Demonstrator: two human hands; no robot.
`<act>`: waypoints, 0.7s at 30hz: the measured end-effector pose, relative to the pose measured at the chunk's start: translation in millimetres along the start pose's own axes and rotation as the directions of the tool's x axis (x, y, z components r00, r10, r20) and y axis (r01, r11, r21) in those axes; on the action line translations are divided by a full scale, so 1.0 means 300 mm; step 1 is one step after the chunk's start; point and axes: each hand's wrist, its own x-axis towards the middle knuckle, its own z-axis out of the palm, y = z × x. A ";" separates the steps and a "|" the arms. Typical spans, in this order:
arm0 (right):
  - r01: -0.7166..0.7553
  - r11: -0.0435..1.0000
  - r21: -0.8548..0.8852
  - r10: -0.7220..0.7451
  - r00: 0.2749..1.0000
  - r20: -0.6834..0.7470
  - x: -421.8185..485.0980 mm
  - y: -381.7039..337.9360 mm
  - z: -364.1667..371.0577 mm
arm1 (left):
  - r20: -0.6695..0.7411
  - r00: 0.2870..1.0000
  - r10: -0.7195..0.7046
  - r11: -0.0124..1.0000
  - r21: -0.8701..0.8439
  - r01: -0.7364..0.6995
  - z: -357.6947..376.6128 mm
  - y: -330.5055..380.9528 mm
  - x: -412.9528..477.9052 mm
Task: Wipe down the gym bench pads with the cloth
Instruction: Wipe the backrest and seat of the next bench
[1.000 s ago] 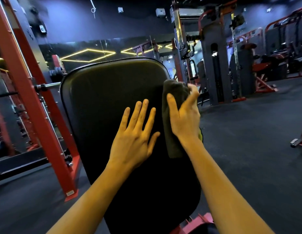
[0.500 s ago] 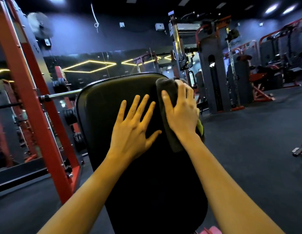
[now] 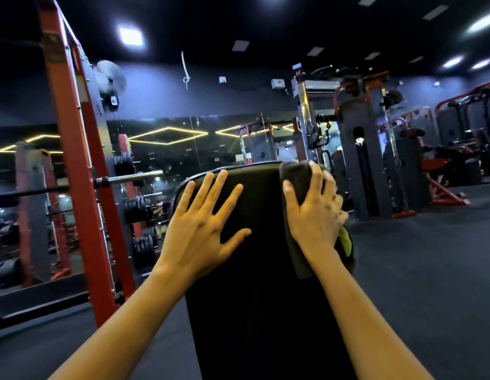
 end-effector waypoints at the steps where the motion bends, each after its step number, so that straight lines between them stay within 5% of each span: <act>1: 0.023 0.999 -0.033 -0.023 1.000 0.001 0.018 -0.029 0.001 | -0.001 1.000 0.004 1.000 -0.007 -0.004 -0.002 -0.012 -0.011; 9: 0.470 0.875 -0.118 -0.474 0.880 -0.009 0.023 -0.188 0.031 | -0.101 0.994 -0.047 0.991 -0.130 0.033 0.021 -0.024 -0.090; 13: 0.085 0.996 -0.027 -0.084 0.996 0.035 0.100 -0.138 0.007 | -0.117 0.993 -0.032 0.989 -0.148 0.015 0.023 -0.035 -0.133; 15: 0.054 0.996 -0.066 -0.052 0.998 0.037 0.083 -0.184 0.011 | -0.123 0.992 -0.028 0.989 -0.146 0.010 0.025 -0.044 -0.147; 21: 0.532 0.843 -0.080 -0.534 0.846 0.005 -0.081 -0.277 0.053 | -0.181 0.982 -0.051 0.978 -0.210 0.012 0.044 -0.043 -0.205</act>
